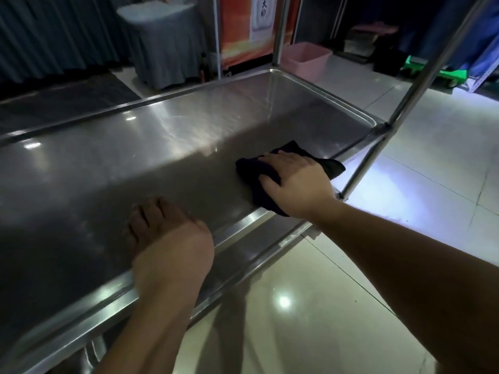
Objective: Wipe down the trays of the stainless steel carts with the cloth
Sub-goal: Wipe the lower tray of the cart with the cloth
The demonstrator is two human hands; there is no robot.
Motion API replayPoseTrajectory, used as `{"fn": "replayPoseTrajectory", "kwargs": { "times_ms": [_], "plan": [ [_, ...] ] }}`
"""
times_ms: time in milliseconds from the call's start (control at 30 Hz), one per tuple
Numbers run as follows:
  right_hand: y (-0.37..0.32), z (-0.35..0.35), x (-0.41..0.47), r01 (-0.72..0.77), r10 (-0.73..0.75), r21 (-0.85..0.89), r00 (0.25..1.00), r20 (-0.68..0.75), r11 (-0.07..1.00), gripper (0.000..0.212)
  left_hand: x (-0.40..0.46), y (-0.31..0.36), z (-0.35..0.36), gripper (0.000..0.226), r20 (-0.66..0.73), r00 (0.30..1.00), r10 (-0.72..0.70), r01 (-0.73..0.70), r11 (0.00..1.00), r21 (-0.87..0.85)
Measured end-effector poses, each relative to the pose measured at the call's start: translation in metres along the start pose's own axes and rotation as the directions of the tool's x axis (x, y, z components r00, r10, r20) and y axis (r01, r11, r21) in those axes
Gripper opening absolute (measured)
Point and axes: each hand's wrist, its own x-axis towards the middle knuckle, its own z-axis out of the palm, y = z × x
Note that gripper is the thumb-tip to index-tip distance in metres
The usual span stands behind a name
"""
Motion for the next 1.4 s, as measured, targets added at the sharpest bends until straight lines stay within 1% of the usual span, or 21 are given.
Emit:
{"fn": "replayPoseTrajectory", "kwargs": {
  "times_ms": [133, 300, 367, 433, 467, 533, 633, 700, 767, 867, 1000, 1033, 1100, 1200, 1233, 1267, 1300, 1333, 1400],
  "plan": [
    [0.005, 0.002, 0.000, 0.026, -0.026, 0.022, 0.999, -0.031, 0.999, 0.054, 0.002, 0.005, -0.001, 0.057, 0.026, 0.999, -0.024, 0.025, 1.000, -0.011],
    [0.007, 0.008, 0.003, 0.073, -0.072, 0.004, 0.996, -0.053, 0.997, 0.062, 0.003, 0.004, 0.001, 0.057, 0.003, 1.000, -0.017, 0.017, 0.998, 0.053],
    [0.006, 0.007, 0.003, 0.121, -0.120, 0.016, 0.991, -0.064, 0.993, 0.062, 0.004, 0.005, -0.002, 0.059, 0.003, 1.000, -0.022, 0.022, 0.999, 0.047],
    [0.001, 0.004, 0.000, 0.207, -0.206, 0.045, 0.978, -0.032, 0.977, 0.063, 0.004, 0.006, -0.001, 0.065, 0.022, 1.000, -0.017, 0.016, 0.998, 0.056],
    [-0.002, 0.003, -0.002, 0.260, -0.260, 0.057, 0.966, -0.010, 0.964, 0.063, 0.004, 0.006, -0.001, 0.065, 0.030, 0.999, -0.022, 0.021, 0.999, 0.042],
    [-0.011, 0.002, -0.009, 0.364, -0.365, 0.090, 0.931, -0.006, 0.927, 0.059, 0.004, 0.007, -0.003, 0.055, 0.020, 0.997, -0.071, 0.072, 0.996, -0.058],
    [-0.024, 0.003, -0.017, 0.495, -0.488, 0.112, 0.868, -0.085, 0.861, 0.047, 0.010, 0.006, -0.006, 0.049, 0.054, 0.991, -0.120, 0.128, 0.974, -0.184],
    [-0.029, 0.008, -0.022, 0.565, -0.552, 0.095, 0.823, -0.133, 0.820, 0.044, 0.013, 0.004, -0.008, 0.048, 0.048, 0.987, -0.155, 0.162, 0.952, -0.260],
    [-0.032, 0.013, -0.026, 0.610, -0.582, 0.124, 0.788, -0.202, 0.783, 0.043, 0.016, 0.004, -0.008, 0.039, 0.069, 0.979, -0.191, 0.203, 0.921, -0.334],
    [-0.033, 0.014, -0.030, 0.630, -0.565, 0.225, 0.772, -0.291, 0.743, 0.041, 0.014, 0.005, -0.011, 0.041, 0.073, 0.985, -0.157, 0.173, 0.900, -0.399],
    [-0.031, 0.003, -0.038, 0.599, -0.505, 0.423, 0.801, -0.322, 0.680, 0.038, 0.003, 0.004, -0.030, 0.042, 0.021, 0.996, -0.082, 0.083, 0.916, -0.393],
    [-0.030, 0.000, -0.042, 0.615, -0.520, 0.426, 0.789, -0.328, 0.664, 0.038, -0.002, 0.002, -0.037, 0.042, 0.001, 0.998, -0.059, 0.054, 0.918, -0.392],
    [-0.027, -0.006, -0.056, 0.678, -0.595, 0.380, 0.735, -0.325, 0.629, 0.038, -0.016, -0.004, -0.047, 0.043, -0.039, 0.999, -0.013, -0.004, 0.918, -0.396],
    [-0.022, -0.004, -0.082, 0.771, -0.733, 0.337, 0.628, -0.264, 0.540, 0.035, -0.052, -0.020, -0.052, 0.043, -0.159, 0.984, 0.084, -0.146, 0.887, -0.439],
    [-0.021, 0.003, -0.091, 0.787, -0.771, 0.336, 0.600, -0.215, 0.518, 0.034, -0.067, -0.027, -0.050, 0.042, -0.205, 0.971, 0.122, -0.206, 0.863, -0.462],
    [-0.021, 0.014, -0.099, 0.781, -0.795, 0.353, 0.589, -0.145, 0.514, 0.034, -0.081, -0.036, -0.044, 0.041, -0.240, 0.958, 0.157, -0.257, 0.844, -0.471],
    [-0.022, 0.029, -0.106, 0.751, -0.797, 0.388, 0.600, -0.064, 0.534, 0.035, -0.096, -0.045, -0.036, 0.040, -0.247, 0.951, 0.187, -0.285, 0.838, -0.465],
    [-0.024, 0.044, -0.112, 0.699, -0.777, 0.427, 0.629, 0.016, 0.574, 0.035, -0.110, -0.054, -0.026, 0.039, -0.226, 0.952, 0.208, -0.291, 0.845, -0.449],
    [-0.032, 0.077, -0.119, 0.541, -0.696, 0.505, 0.694, 0.185, 0.673, 0.039, -0.136, -0.073, -0.003, 0.038, -0.107, 0.966, 0.233, -0.257, 0.877, -0.405]
  ]
}}
